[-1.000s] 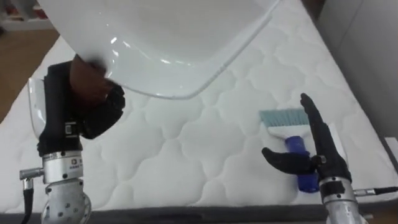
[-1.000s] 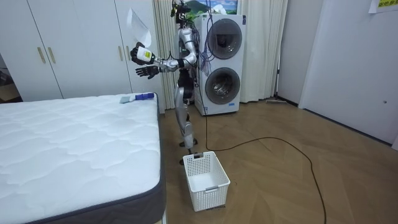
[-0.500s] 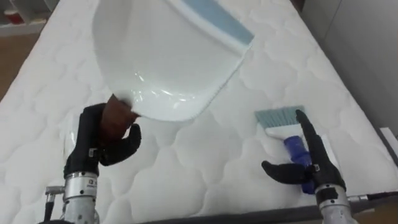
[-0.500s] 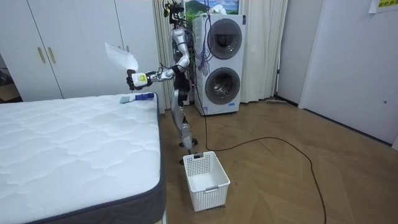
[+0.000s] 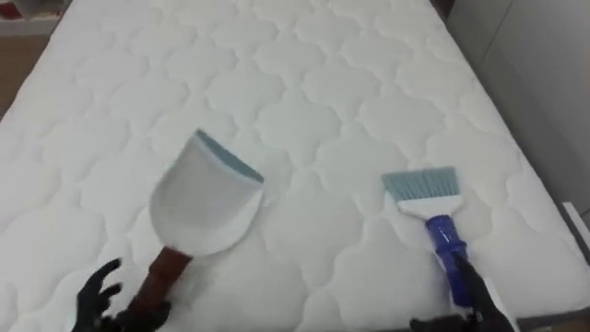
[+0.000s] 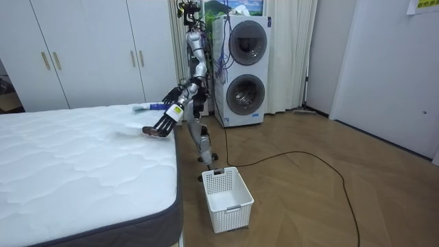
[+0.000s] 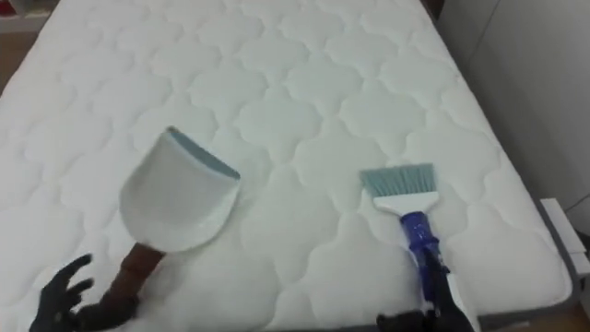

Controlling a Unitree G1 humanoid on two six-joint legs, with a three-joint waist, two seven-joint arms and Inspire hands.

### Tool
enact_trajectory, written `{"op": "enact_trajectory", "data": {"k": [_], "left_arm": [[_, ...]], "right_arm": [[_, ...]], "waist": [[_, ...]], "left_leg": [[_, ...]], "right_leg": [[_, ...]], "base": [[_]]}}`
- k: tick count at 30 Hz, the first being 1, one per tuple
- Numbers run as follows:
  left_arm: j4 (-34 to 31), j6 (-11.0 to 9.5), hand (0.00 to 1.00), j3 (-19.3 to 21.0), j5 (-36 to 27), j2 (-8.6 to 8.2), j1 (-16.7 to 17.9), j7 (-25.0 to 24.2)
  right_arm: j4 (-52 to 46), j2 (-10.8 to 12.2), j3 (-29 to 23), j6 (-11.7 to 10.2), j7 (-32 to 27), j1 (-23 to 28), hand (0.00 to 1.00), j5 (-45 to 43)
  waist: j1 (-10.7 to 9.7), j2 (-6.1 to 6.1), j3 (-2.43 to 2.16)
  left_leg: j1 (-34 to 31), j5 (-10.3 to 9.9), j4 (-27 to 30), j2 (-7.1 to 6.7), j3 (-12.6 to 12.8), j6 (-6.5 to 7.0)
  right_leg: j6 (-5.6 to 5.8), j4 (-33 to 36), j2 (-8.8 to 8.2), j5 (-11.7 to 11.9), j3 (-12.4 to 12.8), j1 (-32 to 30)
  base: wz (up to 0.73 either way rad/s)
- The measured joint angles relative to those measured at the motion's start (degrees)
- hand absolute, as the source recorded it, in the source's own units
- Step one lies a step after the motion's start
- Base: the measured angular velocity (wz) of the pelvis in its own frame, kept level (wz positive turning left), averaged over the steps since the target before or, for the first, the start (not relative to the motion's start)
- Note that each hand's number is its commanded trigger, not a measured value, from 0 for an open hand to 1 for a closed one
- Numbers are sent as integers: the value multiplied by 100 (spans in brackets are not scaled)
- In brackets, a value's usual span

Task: Clean bed

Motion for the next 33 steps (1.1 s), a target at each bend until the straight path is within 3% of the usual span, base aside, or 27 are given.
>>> {"op": "enact_trajectory", "data": {"k": [3,10,14,17,19,21,25,27,33], "left_arm": [[497,86,0,196,-29,-3,8,154],[1028,184,0,192,-355,-3,306,189],[1347,387,0,219,-349,-14,469,191],[1751,554,0,608,-343,-31,504,160],[2022,729,0,848,-330,-37,553,94],[2348,1061,0,969,-184,-73,663,-154],[2346,1515,0,929,241,-193,723,-785],[2343,1760,0,763,494,-234,661,-1190],[2265,2102,0,207,1021,-244,342,-1848]], "right_arm": [[167,14,-68,5,-31,-33,0,-26],[403,170,-177,26,-90,206,0,103],[1059,249,-400,148,-130,284,0,102],[1414,270,-793,349,-135,430,0,56],[1624,254,-1051,476,-124,457,0,62],[1943,227,-1198,748,-4,439,0,53],[2410,240,-1186,1090,529,335,0,-40],[2509,278,-1148,1280,885,263,0,-37],[2617,316,-1100,1592,1419,-35,0,-96]], "waist": [[10,8,-5],[-27,-79,-9],[-24,-82,-16],[-23,-49,-15],[-13,-18,-20],[-19,16,-22],[-82,23,-16],[-87,25,-14],[-231,-34,-10]], "left_leg": [[86,3,-66,-1,68,-5],[178,4,-129,-6,78,-8],[210,3,-150,-6,96,-9],[235,2,-179,-5,103,-11],[279,-4,-213,1,143,-20],[350,-13,-242,16,231,-34],[359,-15,-239,20,219,-37],[337,-15,-227,22,199,-37],[317,-21,-139,27,62,-32]], "right_leg": [[2,-10,1,2,2,35],[3,-88,3,29,-6,132],[7,-85,3,32,17,139],[7,-78,8,32,18,132],[7,-67,19,32,34,130],[3,-56,45,34,125,142],[0,-50,47,36,122,152],[0,-45,47,36,96,166],[-2,23,54,36,4,157]], "base": [[-10],[-1],[-3],[-9],[-18],[-21],[-2],[0],[2]]}}
